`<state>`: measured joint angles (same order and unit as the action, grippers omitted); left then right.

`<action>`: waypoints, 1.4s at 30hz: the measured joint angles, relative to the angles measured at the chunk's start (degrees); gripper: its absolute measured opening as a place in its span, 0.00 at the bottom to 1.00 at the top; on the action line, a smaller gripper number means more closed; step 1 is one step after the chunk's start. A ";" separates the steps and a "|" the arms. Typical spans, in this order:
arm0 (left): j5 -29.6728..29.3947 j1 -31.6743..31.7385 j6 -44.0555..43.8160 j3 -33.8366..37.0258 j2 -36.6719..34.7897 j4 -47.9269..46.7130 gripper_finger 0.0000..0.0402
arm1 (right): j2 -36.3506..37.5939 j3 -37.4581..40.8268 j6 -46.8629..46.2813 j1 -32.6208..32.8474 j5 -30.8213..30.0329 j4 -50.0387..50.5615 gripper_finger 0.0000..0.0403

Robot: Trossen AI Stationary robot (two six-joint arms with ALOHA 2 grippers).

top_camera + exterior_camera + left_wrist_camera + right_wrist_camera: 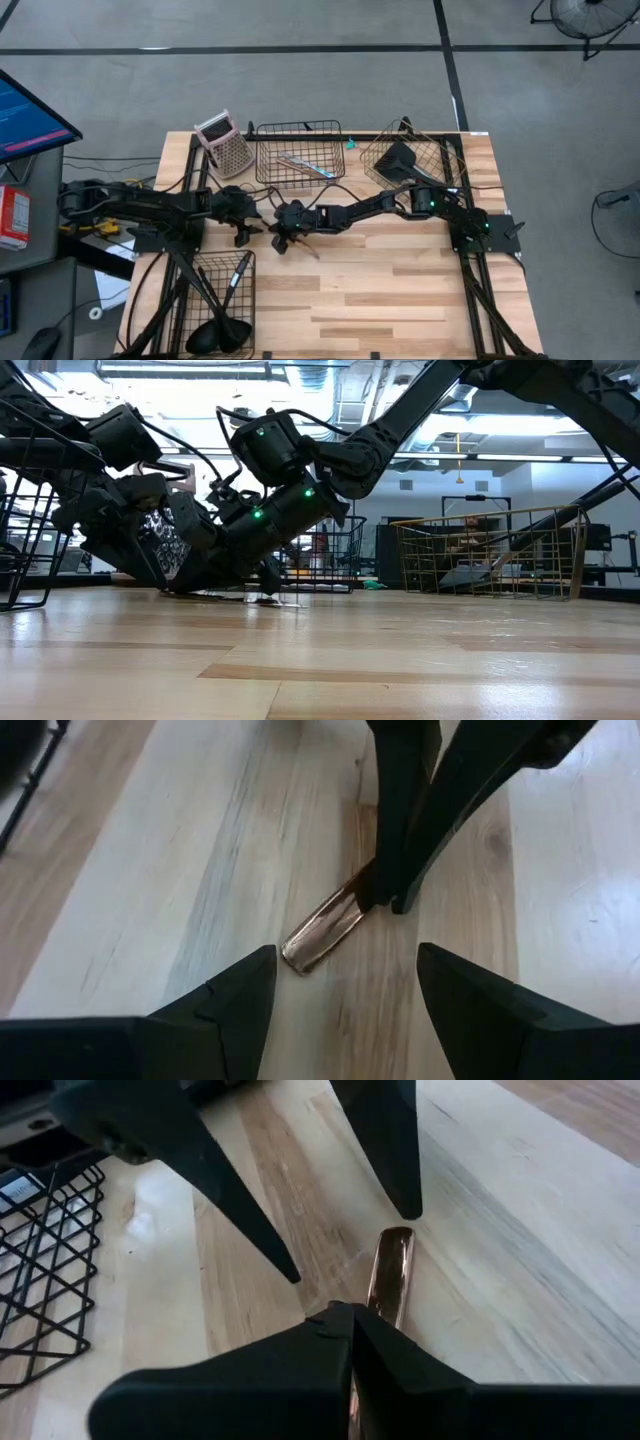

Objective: Pick & Place Kitchen Items
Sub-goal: Put the brown knife into the top black wire basket

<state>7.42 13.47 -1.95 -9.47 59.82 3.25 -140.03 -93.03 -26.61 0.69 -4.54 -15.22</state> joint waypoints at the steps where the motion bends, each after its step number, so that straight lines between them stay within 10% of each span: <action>1: 0.00 0.00 0.16 0.00 0.08 0.20 0.56 | 0.00 0.00 0.11 0.03 -0.02 0.00 0.00; 42: -0.30 -4.35 12.57 -0.04 12.97 13.88 0.54 | 8.45 -0.12 8.67 4.08 1.57 5.98 0.00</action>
<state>7.12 9.13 10.62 -9.52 72.79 17.13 -131.58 -93.16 -17.94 4.77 -2.97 -9.25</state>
